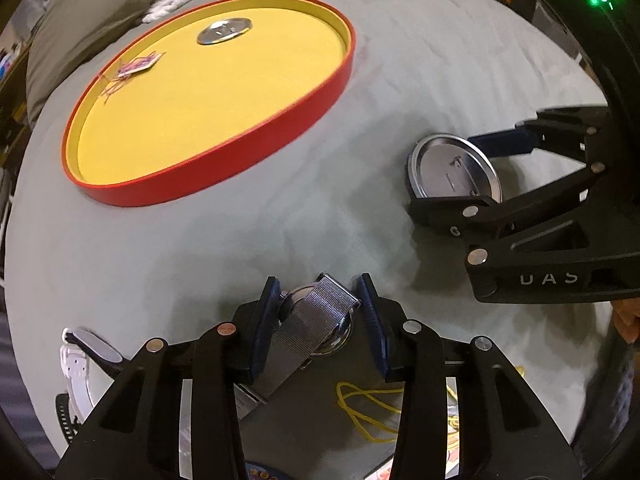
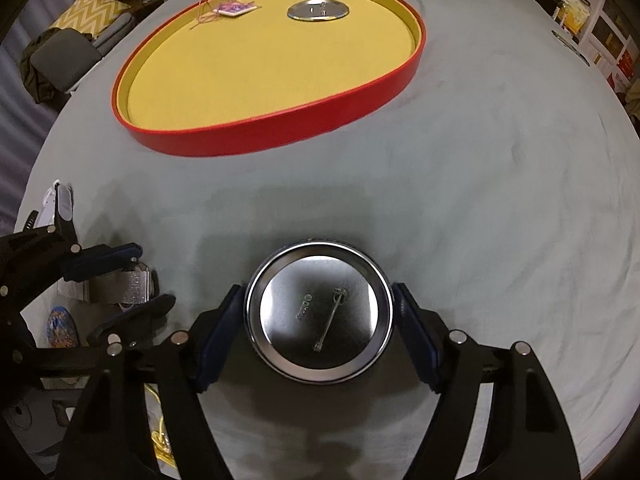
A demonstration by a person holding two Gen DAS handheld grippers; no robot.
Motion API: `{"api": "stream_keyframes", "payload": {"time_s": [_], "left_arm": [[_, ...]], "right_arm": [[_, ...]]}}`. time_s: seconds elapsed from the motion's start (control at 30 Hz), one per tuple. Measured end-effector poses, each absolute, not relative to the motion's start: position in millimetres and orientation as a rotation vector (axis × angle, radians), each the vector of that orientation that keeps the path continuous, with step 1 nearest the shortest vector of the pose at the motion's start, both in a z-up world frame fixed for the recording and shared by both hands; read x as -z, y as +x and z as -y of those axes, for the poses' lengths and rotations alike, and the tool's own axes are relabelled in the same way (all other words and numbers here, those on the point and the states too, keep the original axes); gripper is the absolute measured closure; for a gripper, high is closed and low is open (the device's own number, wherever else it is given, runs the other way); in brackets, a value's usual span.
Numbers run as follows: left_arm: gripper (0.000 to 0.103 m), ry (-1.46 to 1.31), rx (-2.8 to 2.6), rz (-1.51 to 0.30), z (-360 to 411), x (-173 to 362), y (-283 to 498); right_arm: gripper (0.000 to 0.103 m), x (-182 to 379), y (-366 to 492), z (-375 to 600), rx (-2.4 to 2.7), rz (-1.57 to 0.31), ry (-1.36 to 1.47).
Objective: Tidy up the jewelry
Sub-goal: 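Close the left tool on the watch band while the right tool grasps the silver button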
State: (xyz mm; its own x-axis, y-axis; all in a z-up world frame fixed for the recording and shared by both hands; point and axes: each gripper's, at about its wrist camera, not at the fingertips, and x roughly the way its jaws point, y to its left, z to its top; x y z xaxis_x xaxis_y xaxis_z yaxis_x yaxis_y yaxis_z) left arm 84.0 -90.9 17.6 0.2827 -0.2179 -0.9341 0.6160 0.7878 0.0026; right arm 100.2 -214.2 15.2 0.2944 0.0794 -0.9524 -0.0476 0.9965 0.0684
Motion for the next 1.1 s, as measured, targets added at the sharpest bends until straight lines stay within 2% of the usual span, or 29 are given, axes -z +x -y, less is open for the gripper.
{"api": "stream_keyframes", "payload": {"time_s": [0.2, 0.23, 0.27, 0.9, 0.97, 1.1], "left_arm": [[0.067, 0.37, 0.563, -1.147, 83.4, -26.5, 87.8], [0.076, 0.367, 0.561, -1.144, 82.5, -28.2, 88.0], [0.08, 0.349, 0.557, -1.139, 80.4, -31.8, 89.4], [0.085, 0.284, 0.522, -1.098, 61.2, -46.0, 90.9], [0.097, 0.25, 0.522, -1.094, 56.9, -50.6, 92.6], [0.098, 0.247, 0.518, -1.092, 54.0, -54.6, 94.5]], "right_arm": [[0.033, -29.3, 86.6, 210.9, -0.088, -1.25, 0.045], [0.033, -31.1, 84.0, 211.2, -0.089, -1.247, 0.049], [0.033, -32.6, 82.1, 212.4, -0.09, -1.244, 0.051], [0.033, -40.6, 73.9, 210.2, -0.093, -1.233, 0.08], [0.033, -41.2, 73.8, 209.3, -0.094, -1.231, 0.082], [0.033, -42.0, 74.0, 207.8, -0.098, -1.229, 0.087]]}}
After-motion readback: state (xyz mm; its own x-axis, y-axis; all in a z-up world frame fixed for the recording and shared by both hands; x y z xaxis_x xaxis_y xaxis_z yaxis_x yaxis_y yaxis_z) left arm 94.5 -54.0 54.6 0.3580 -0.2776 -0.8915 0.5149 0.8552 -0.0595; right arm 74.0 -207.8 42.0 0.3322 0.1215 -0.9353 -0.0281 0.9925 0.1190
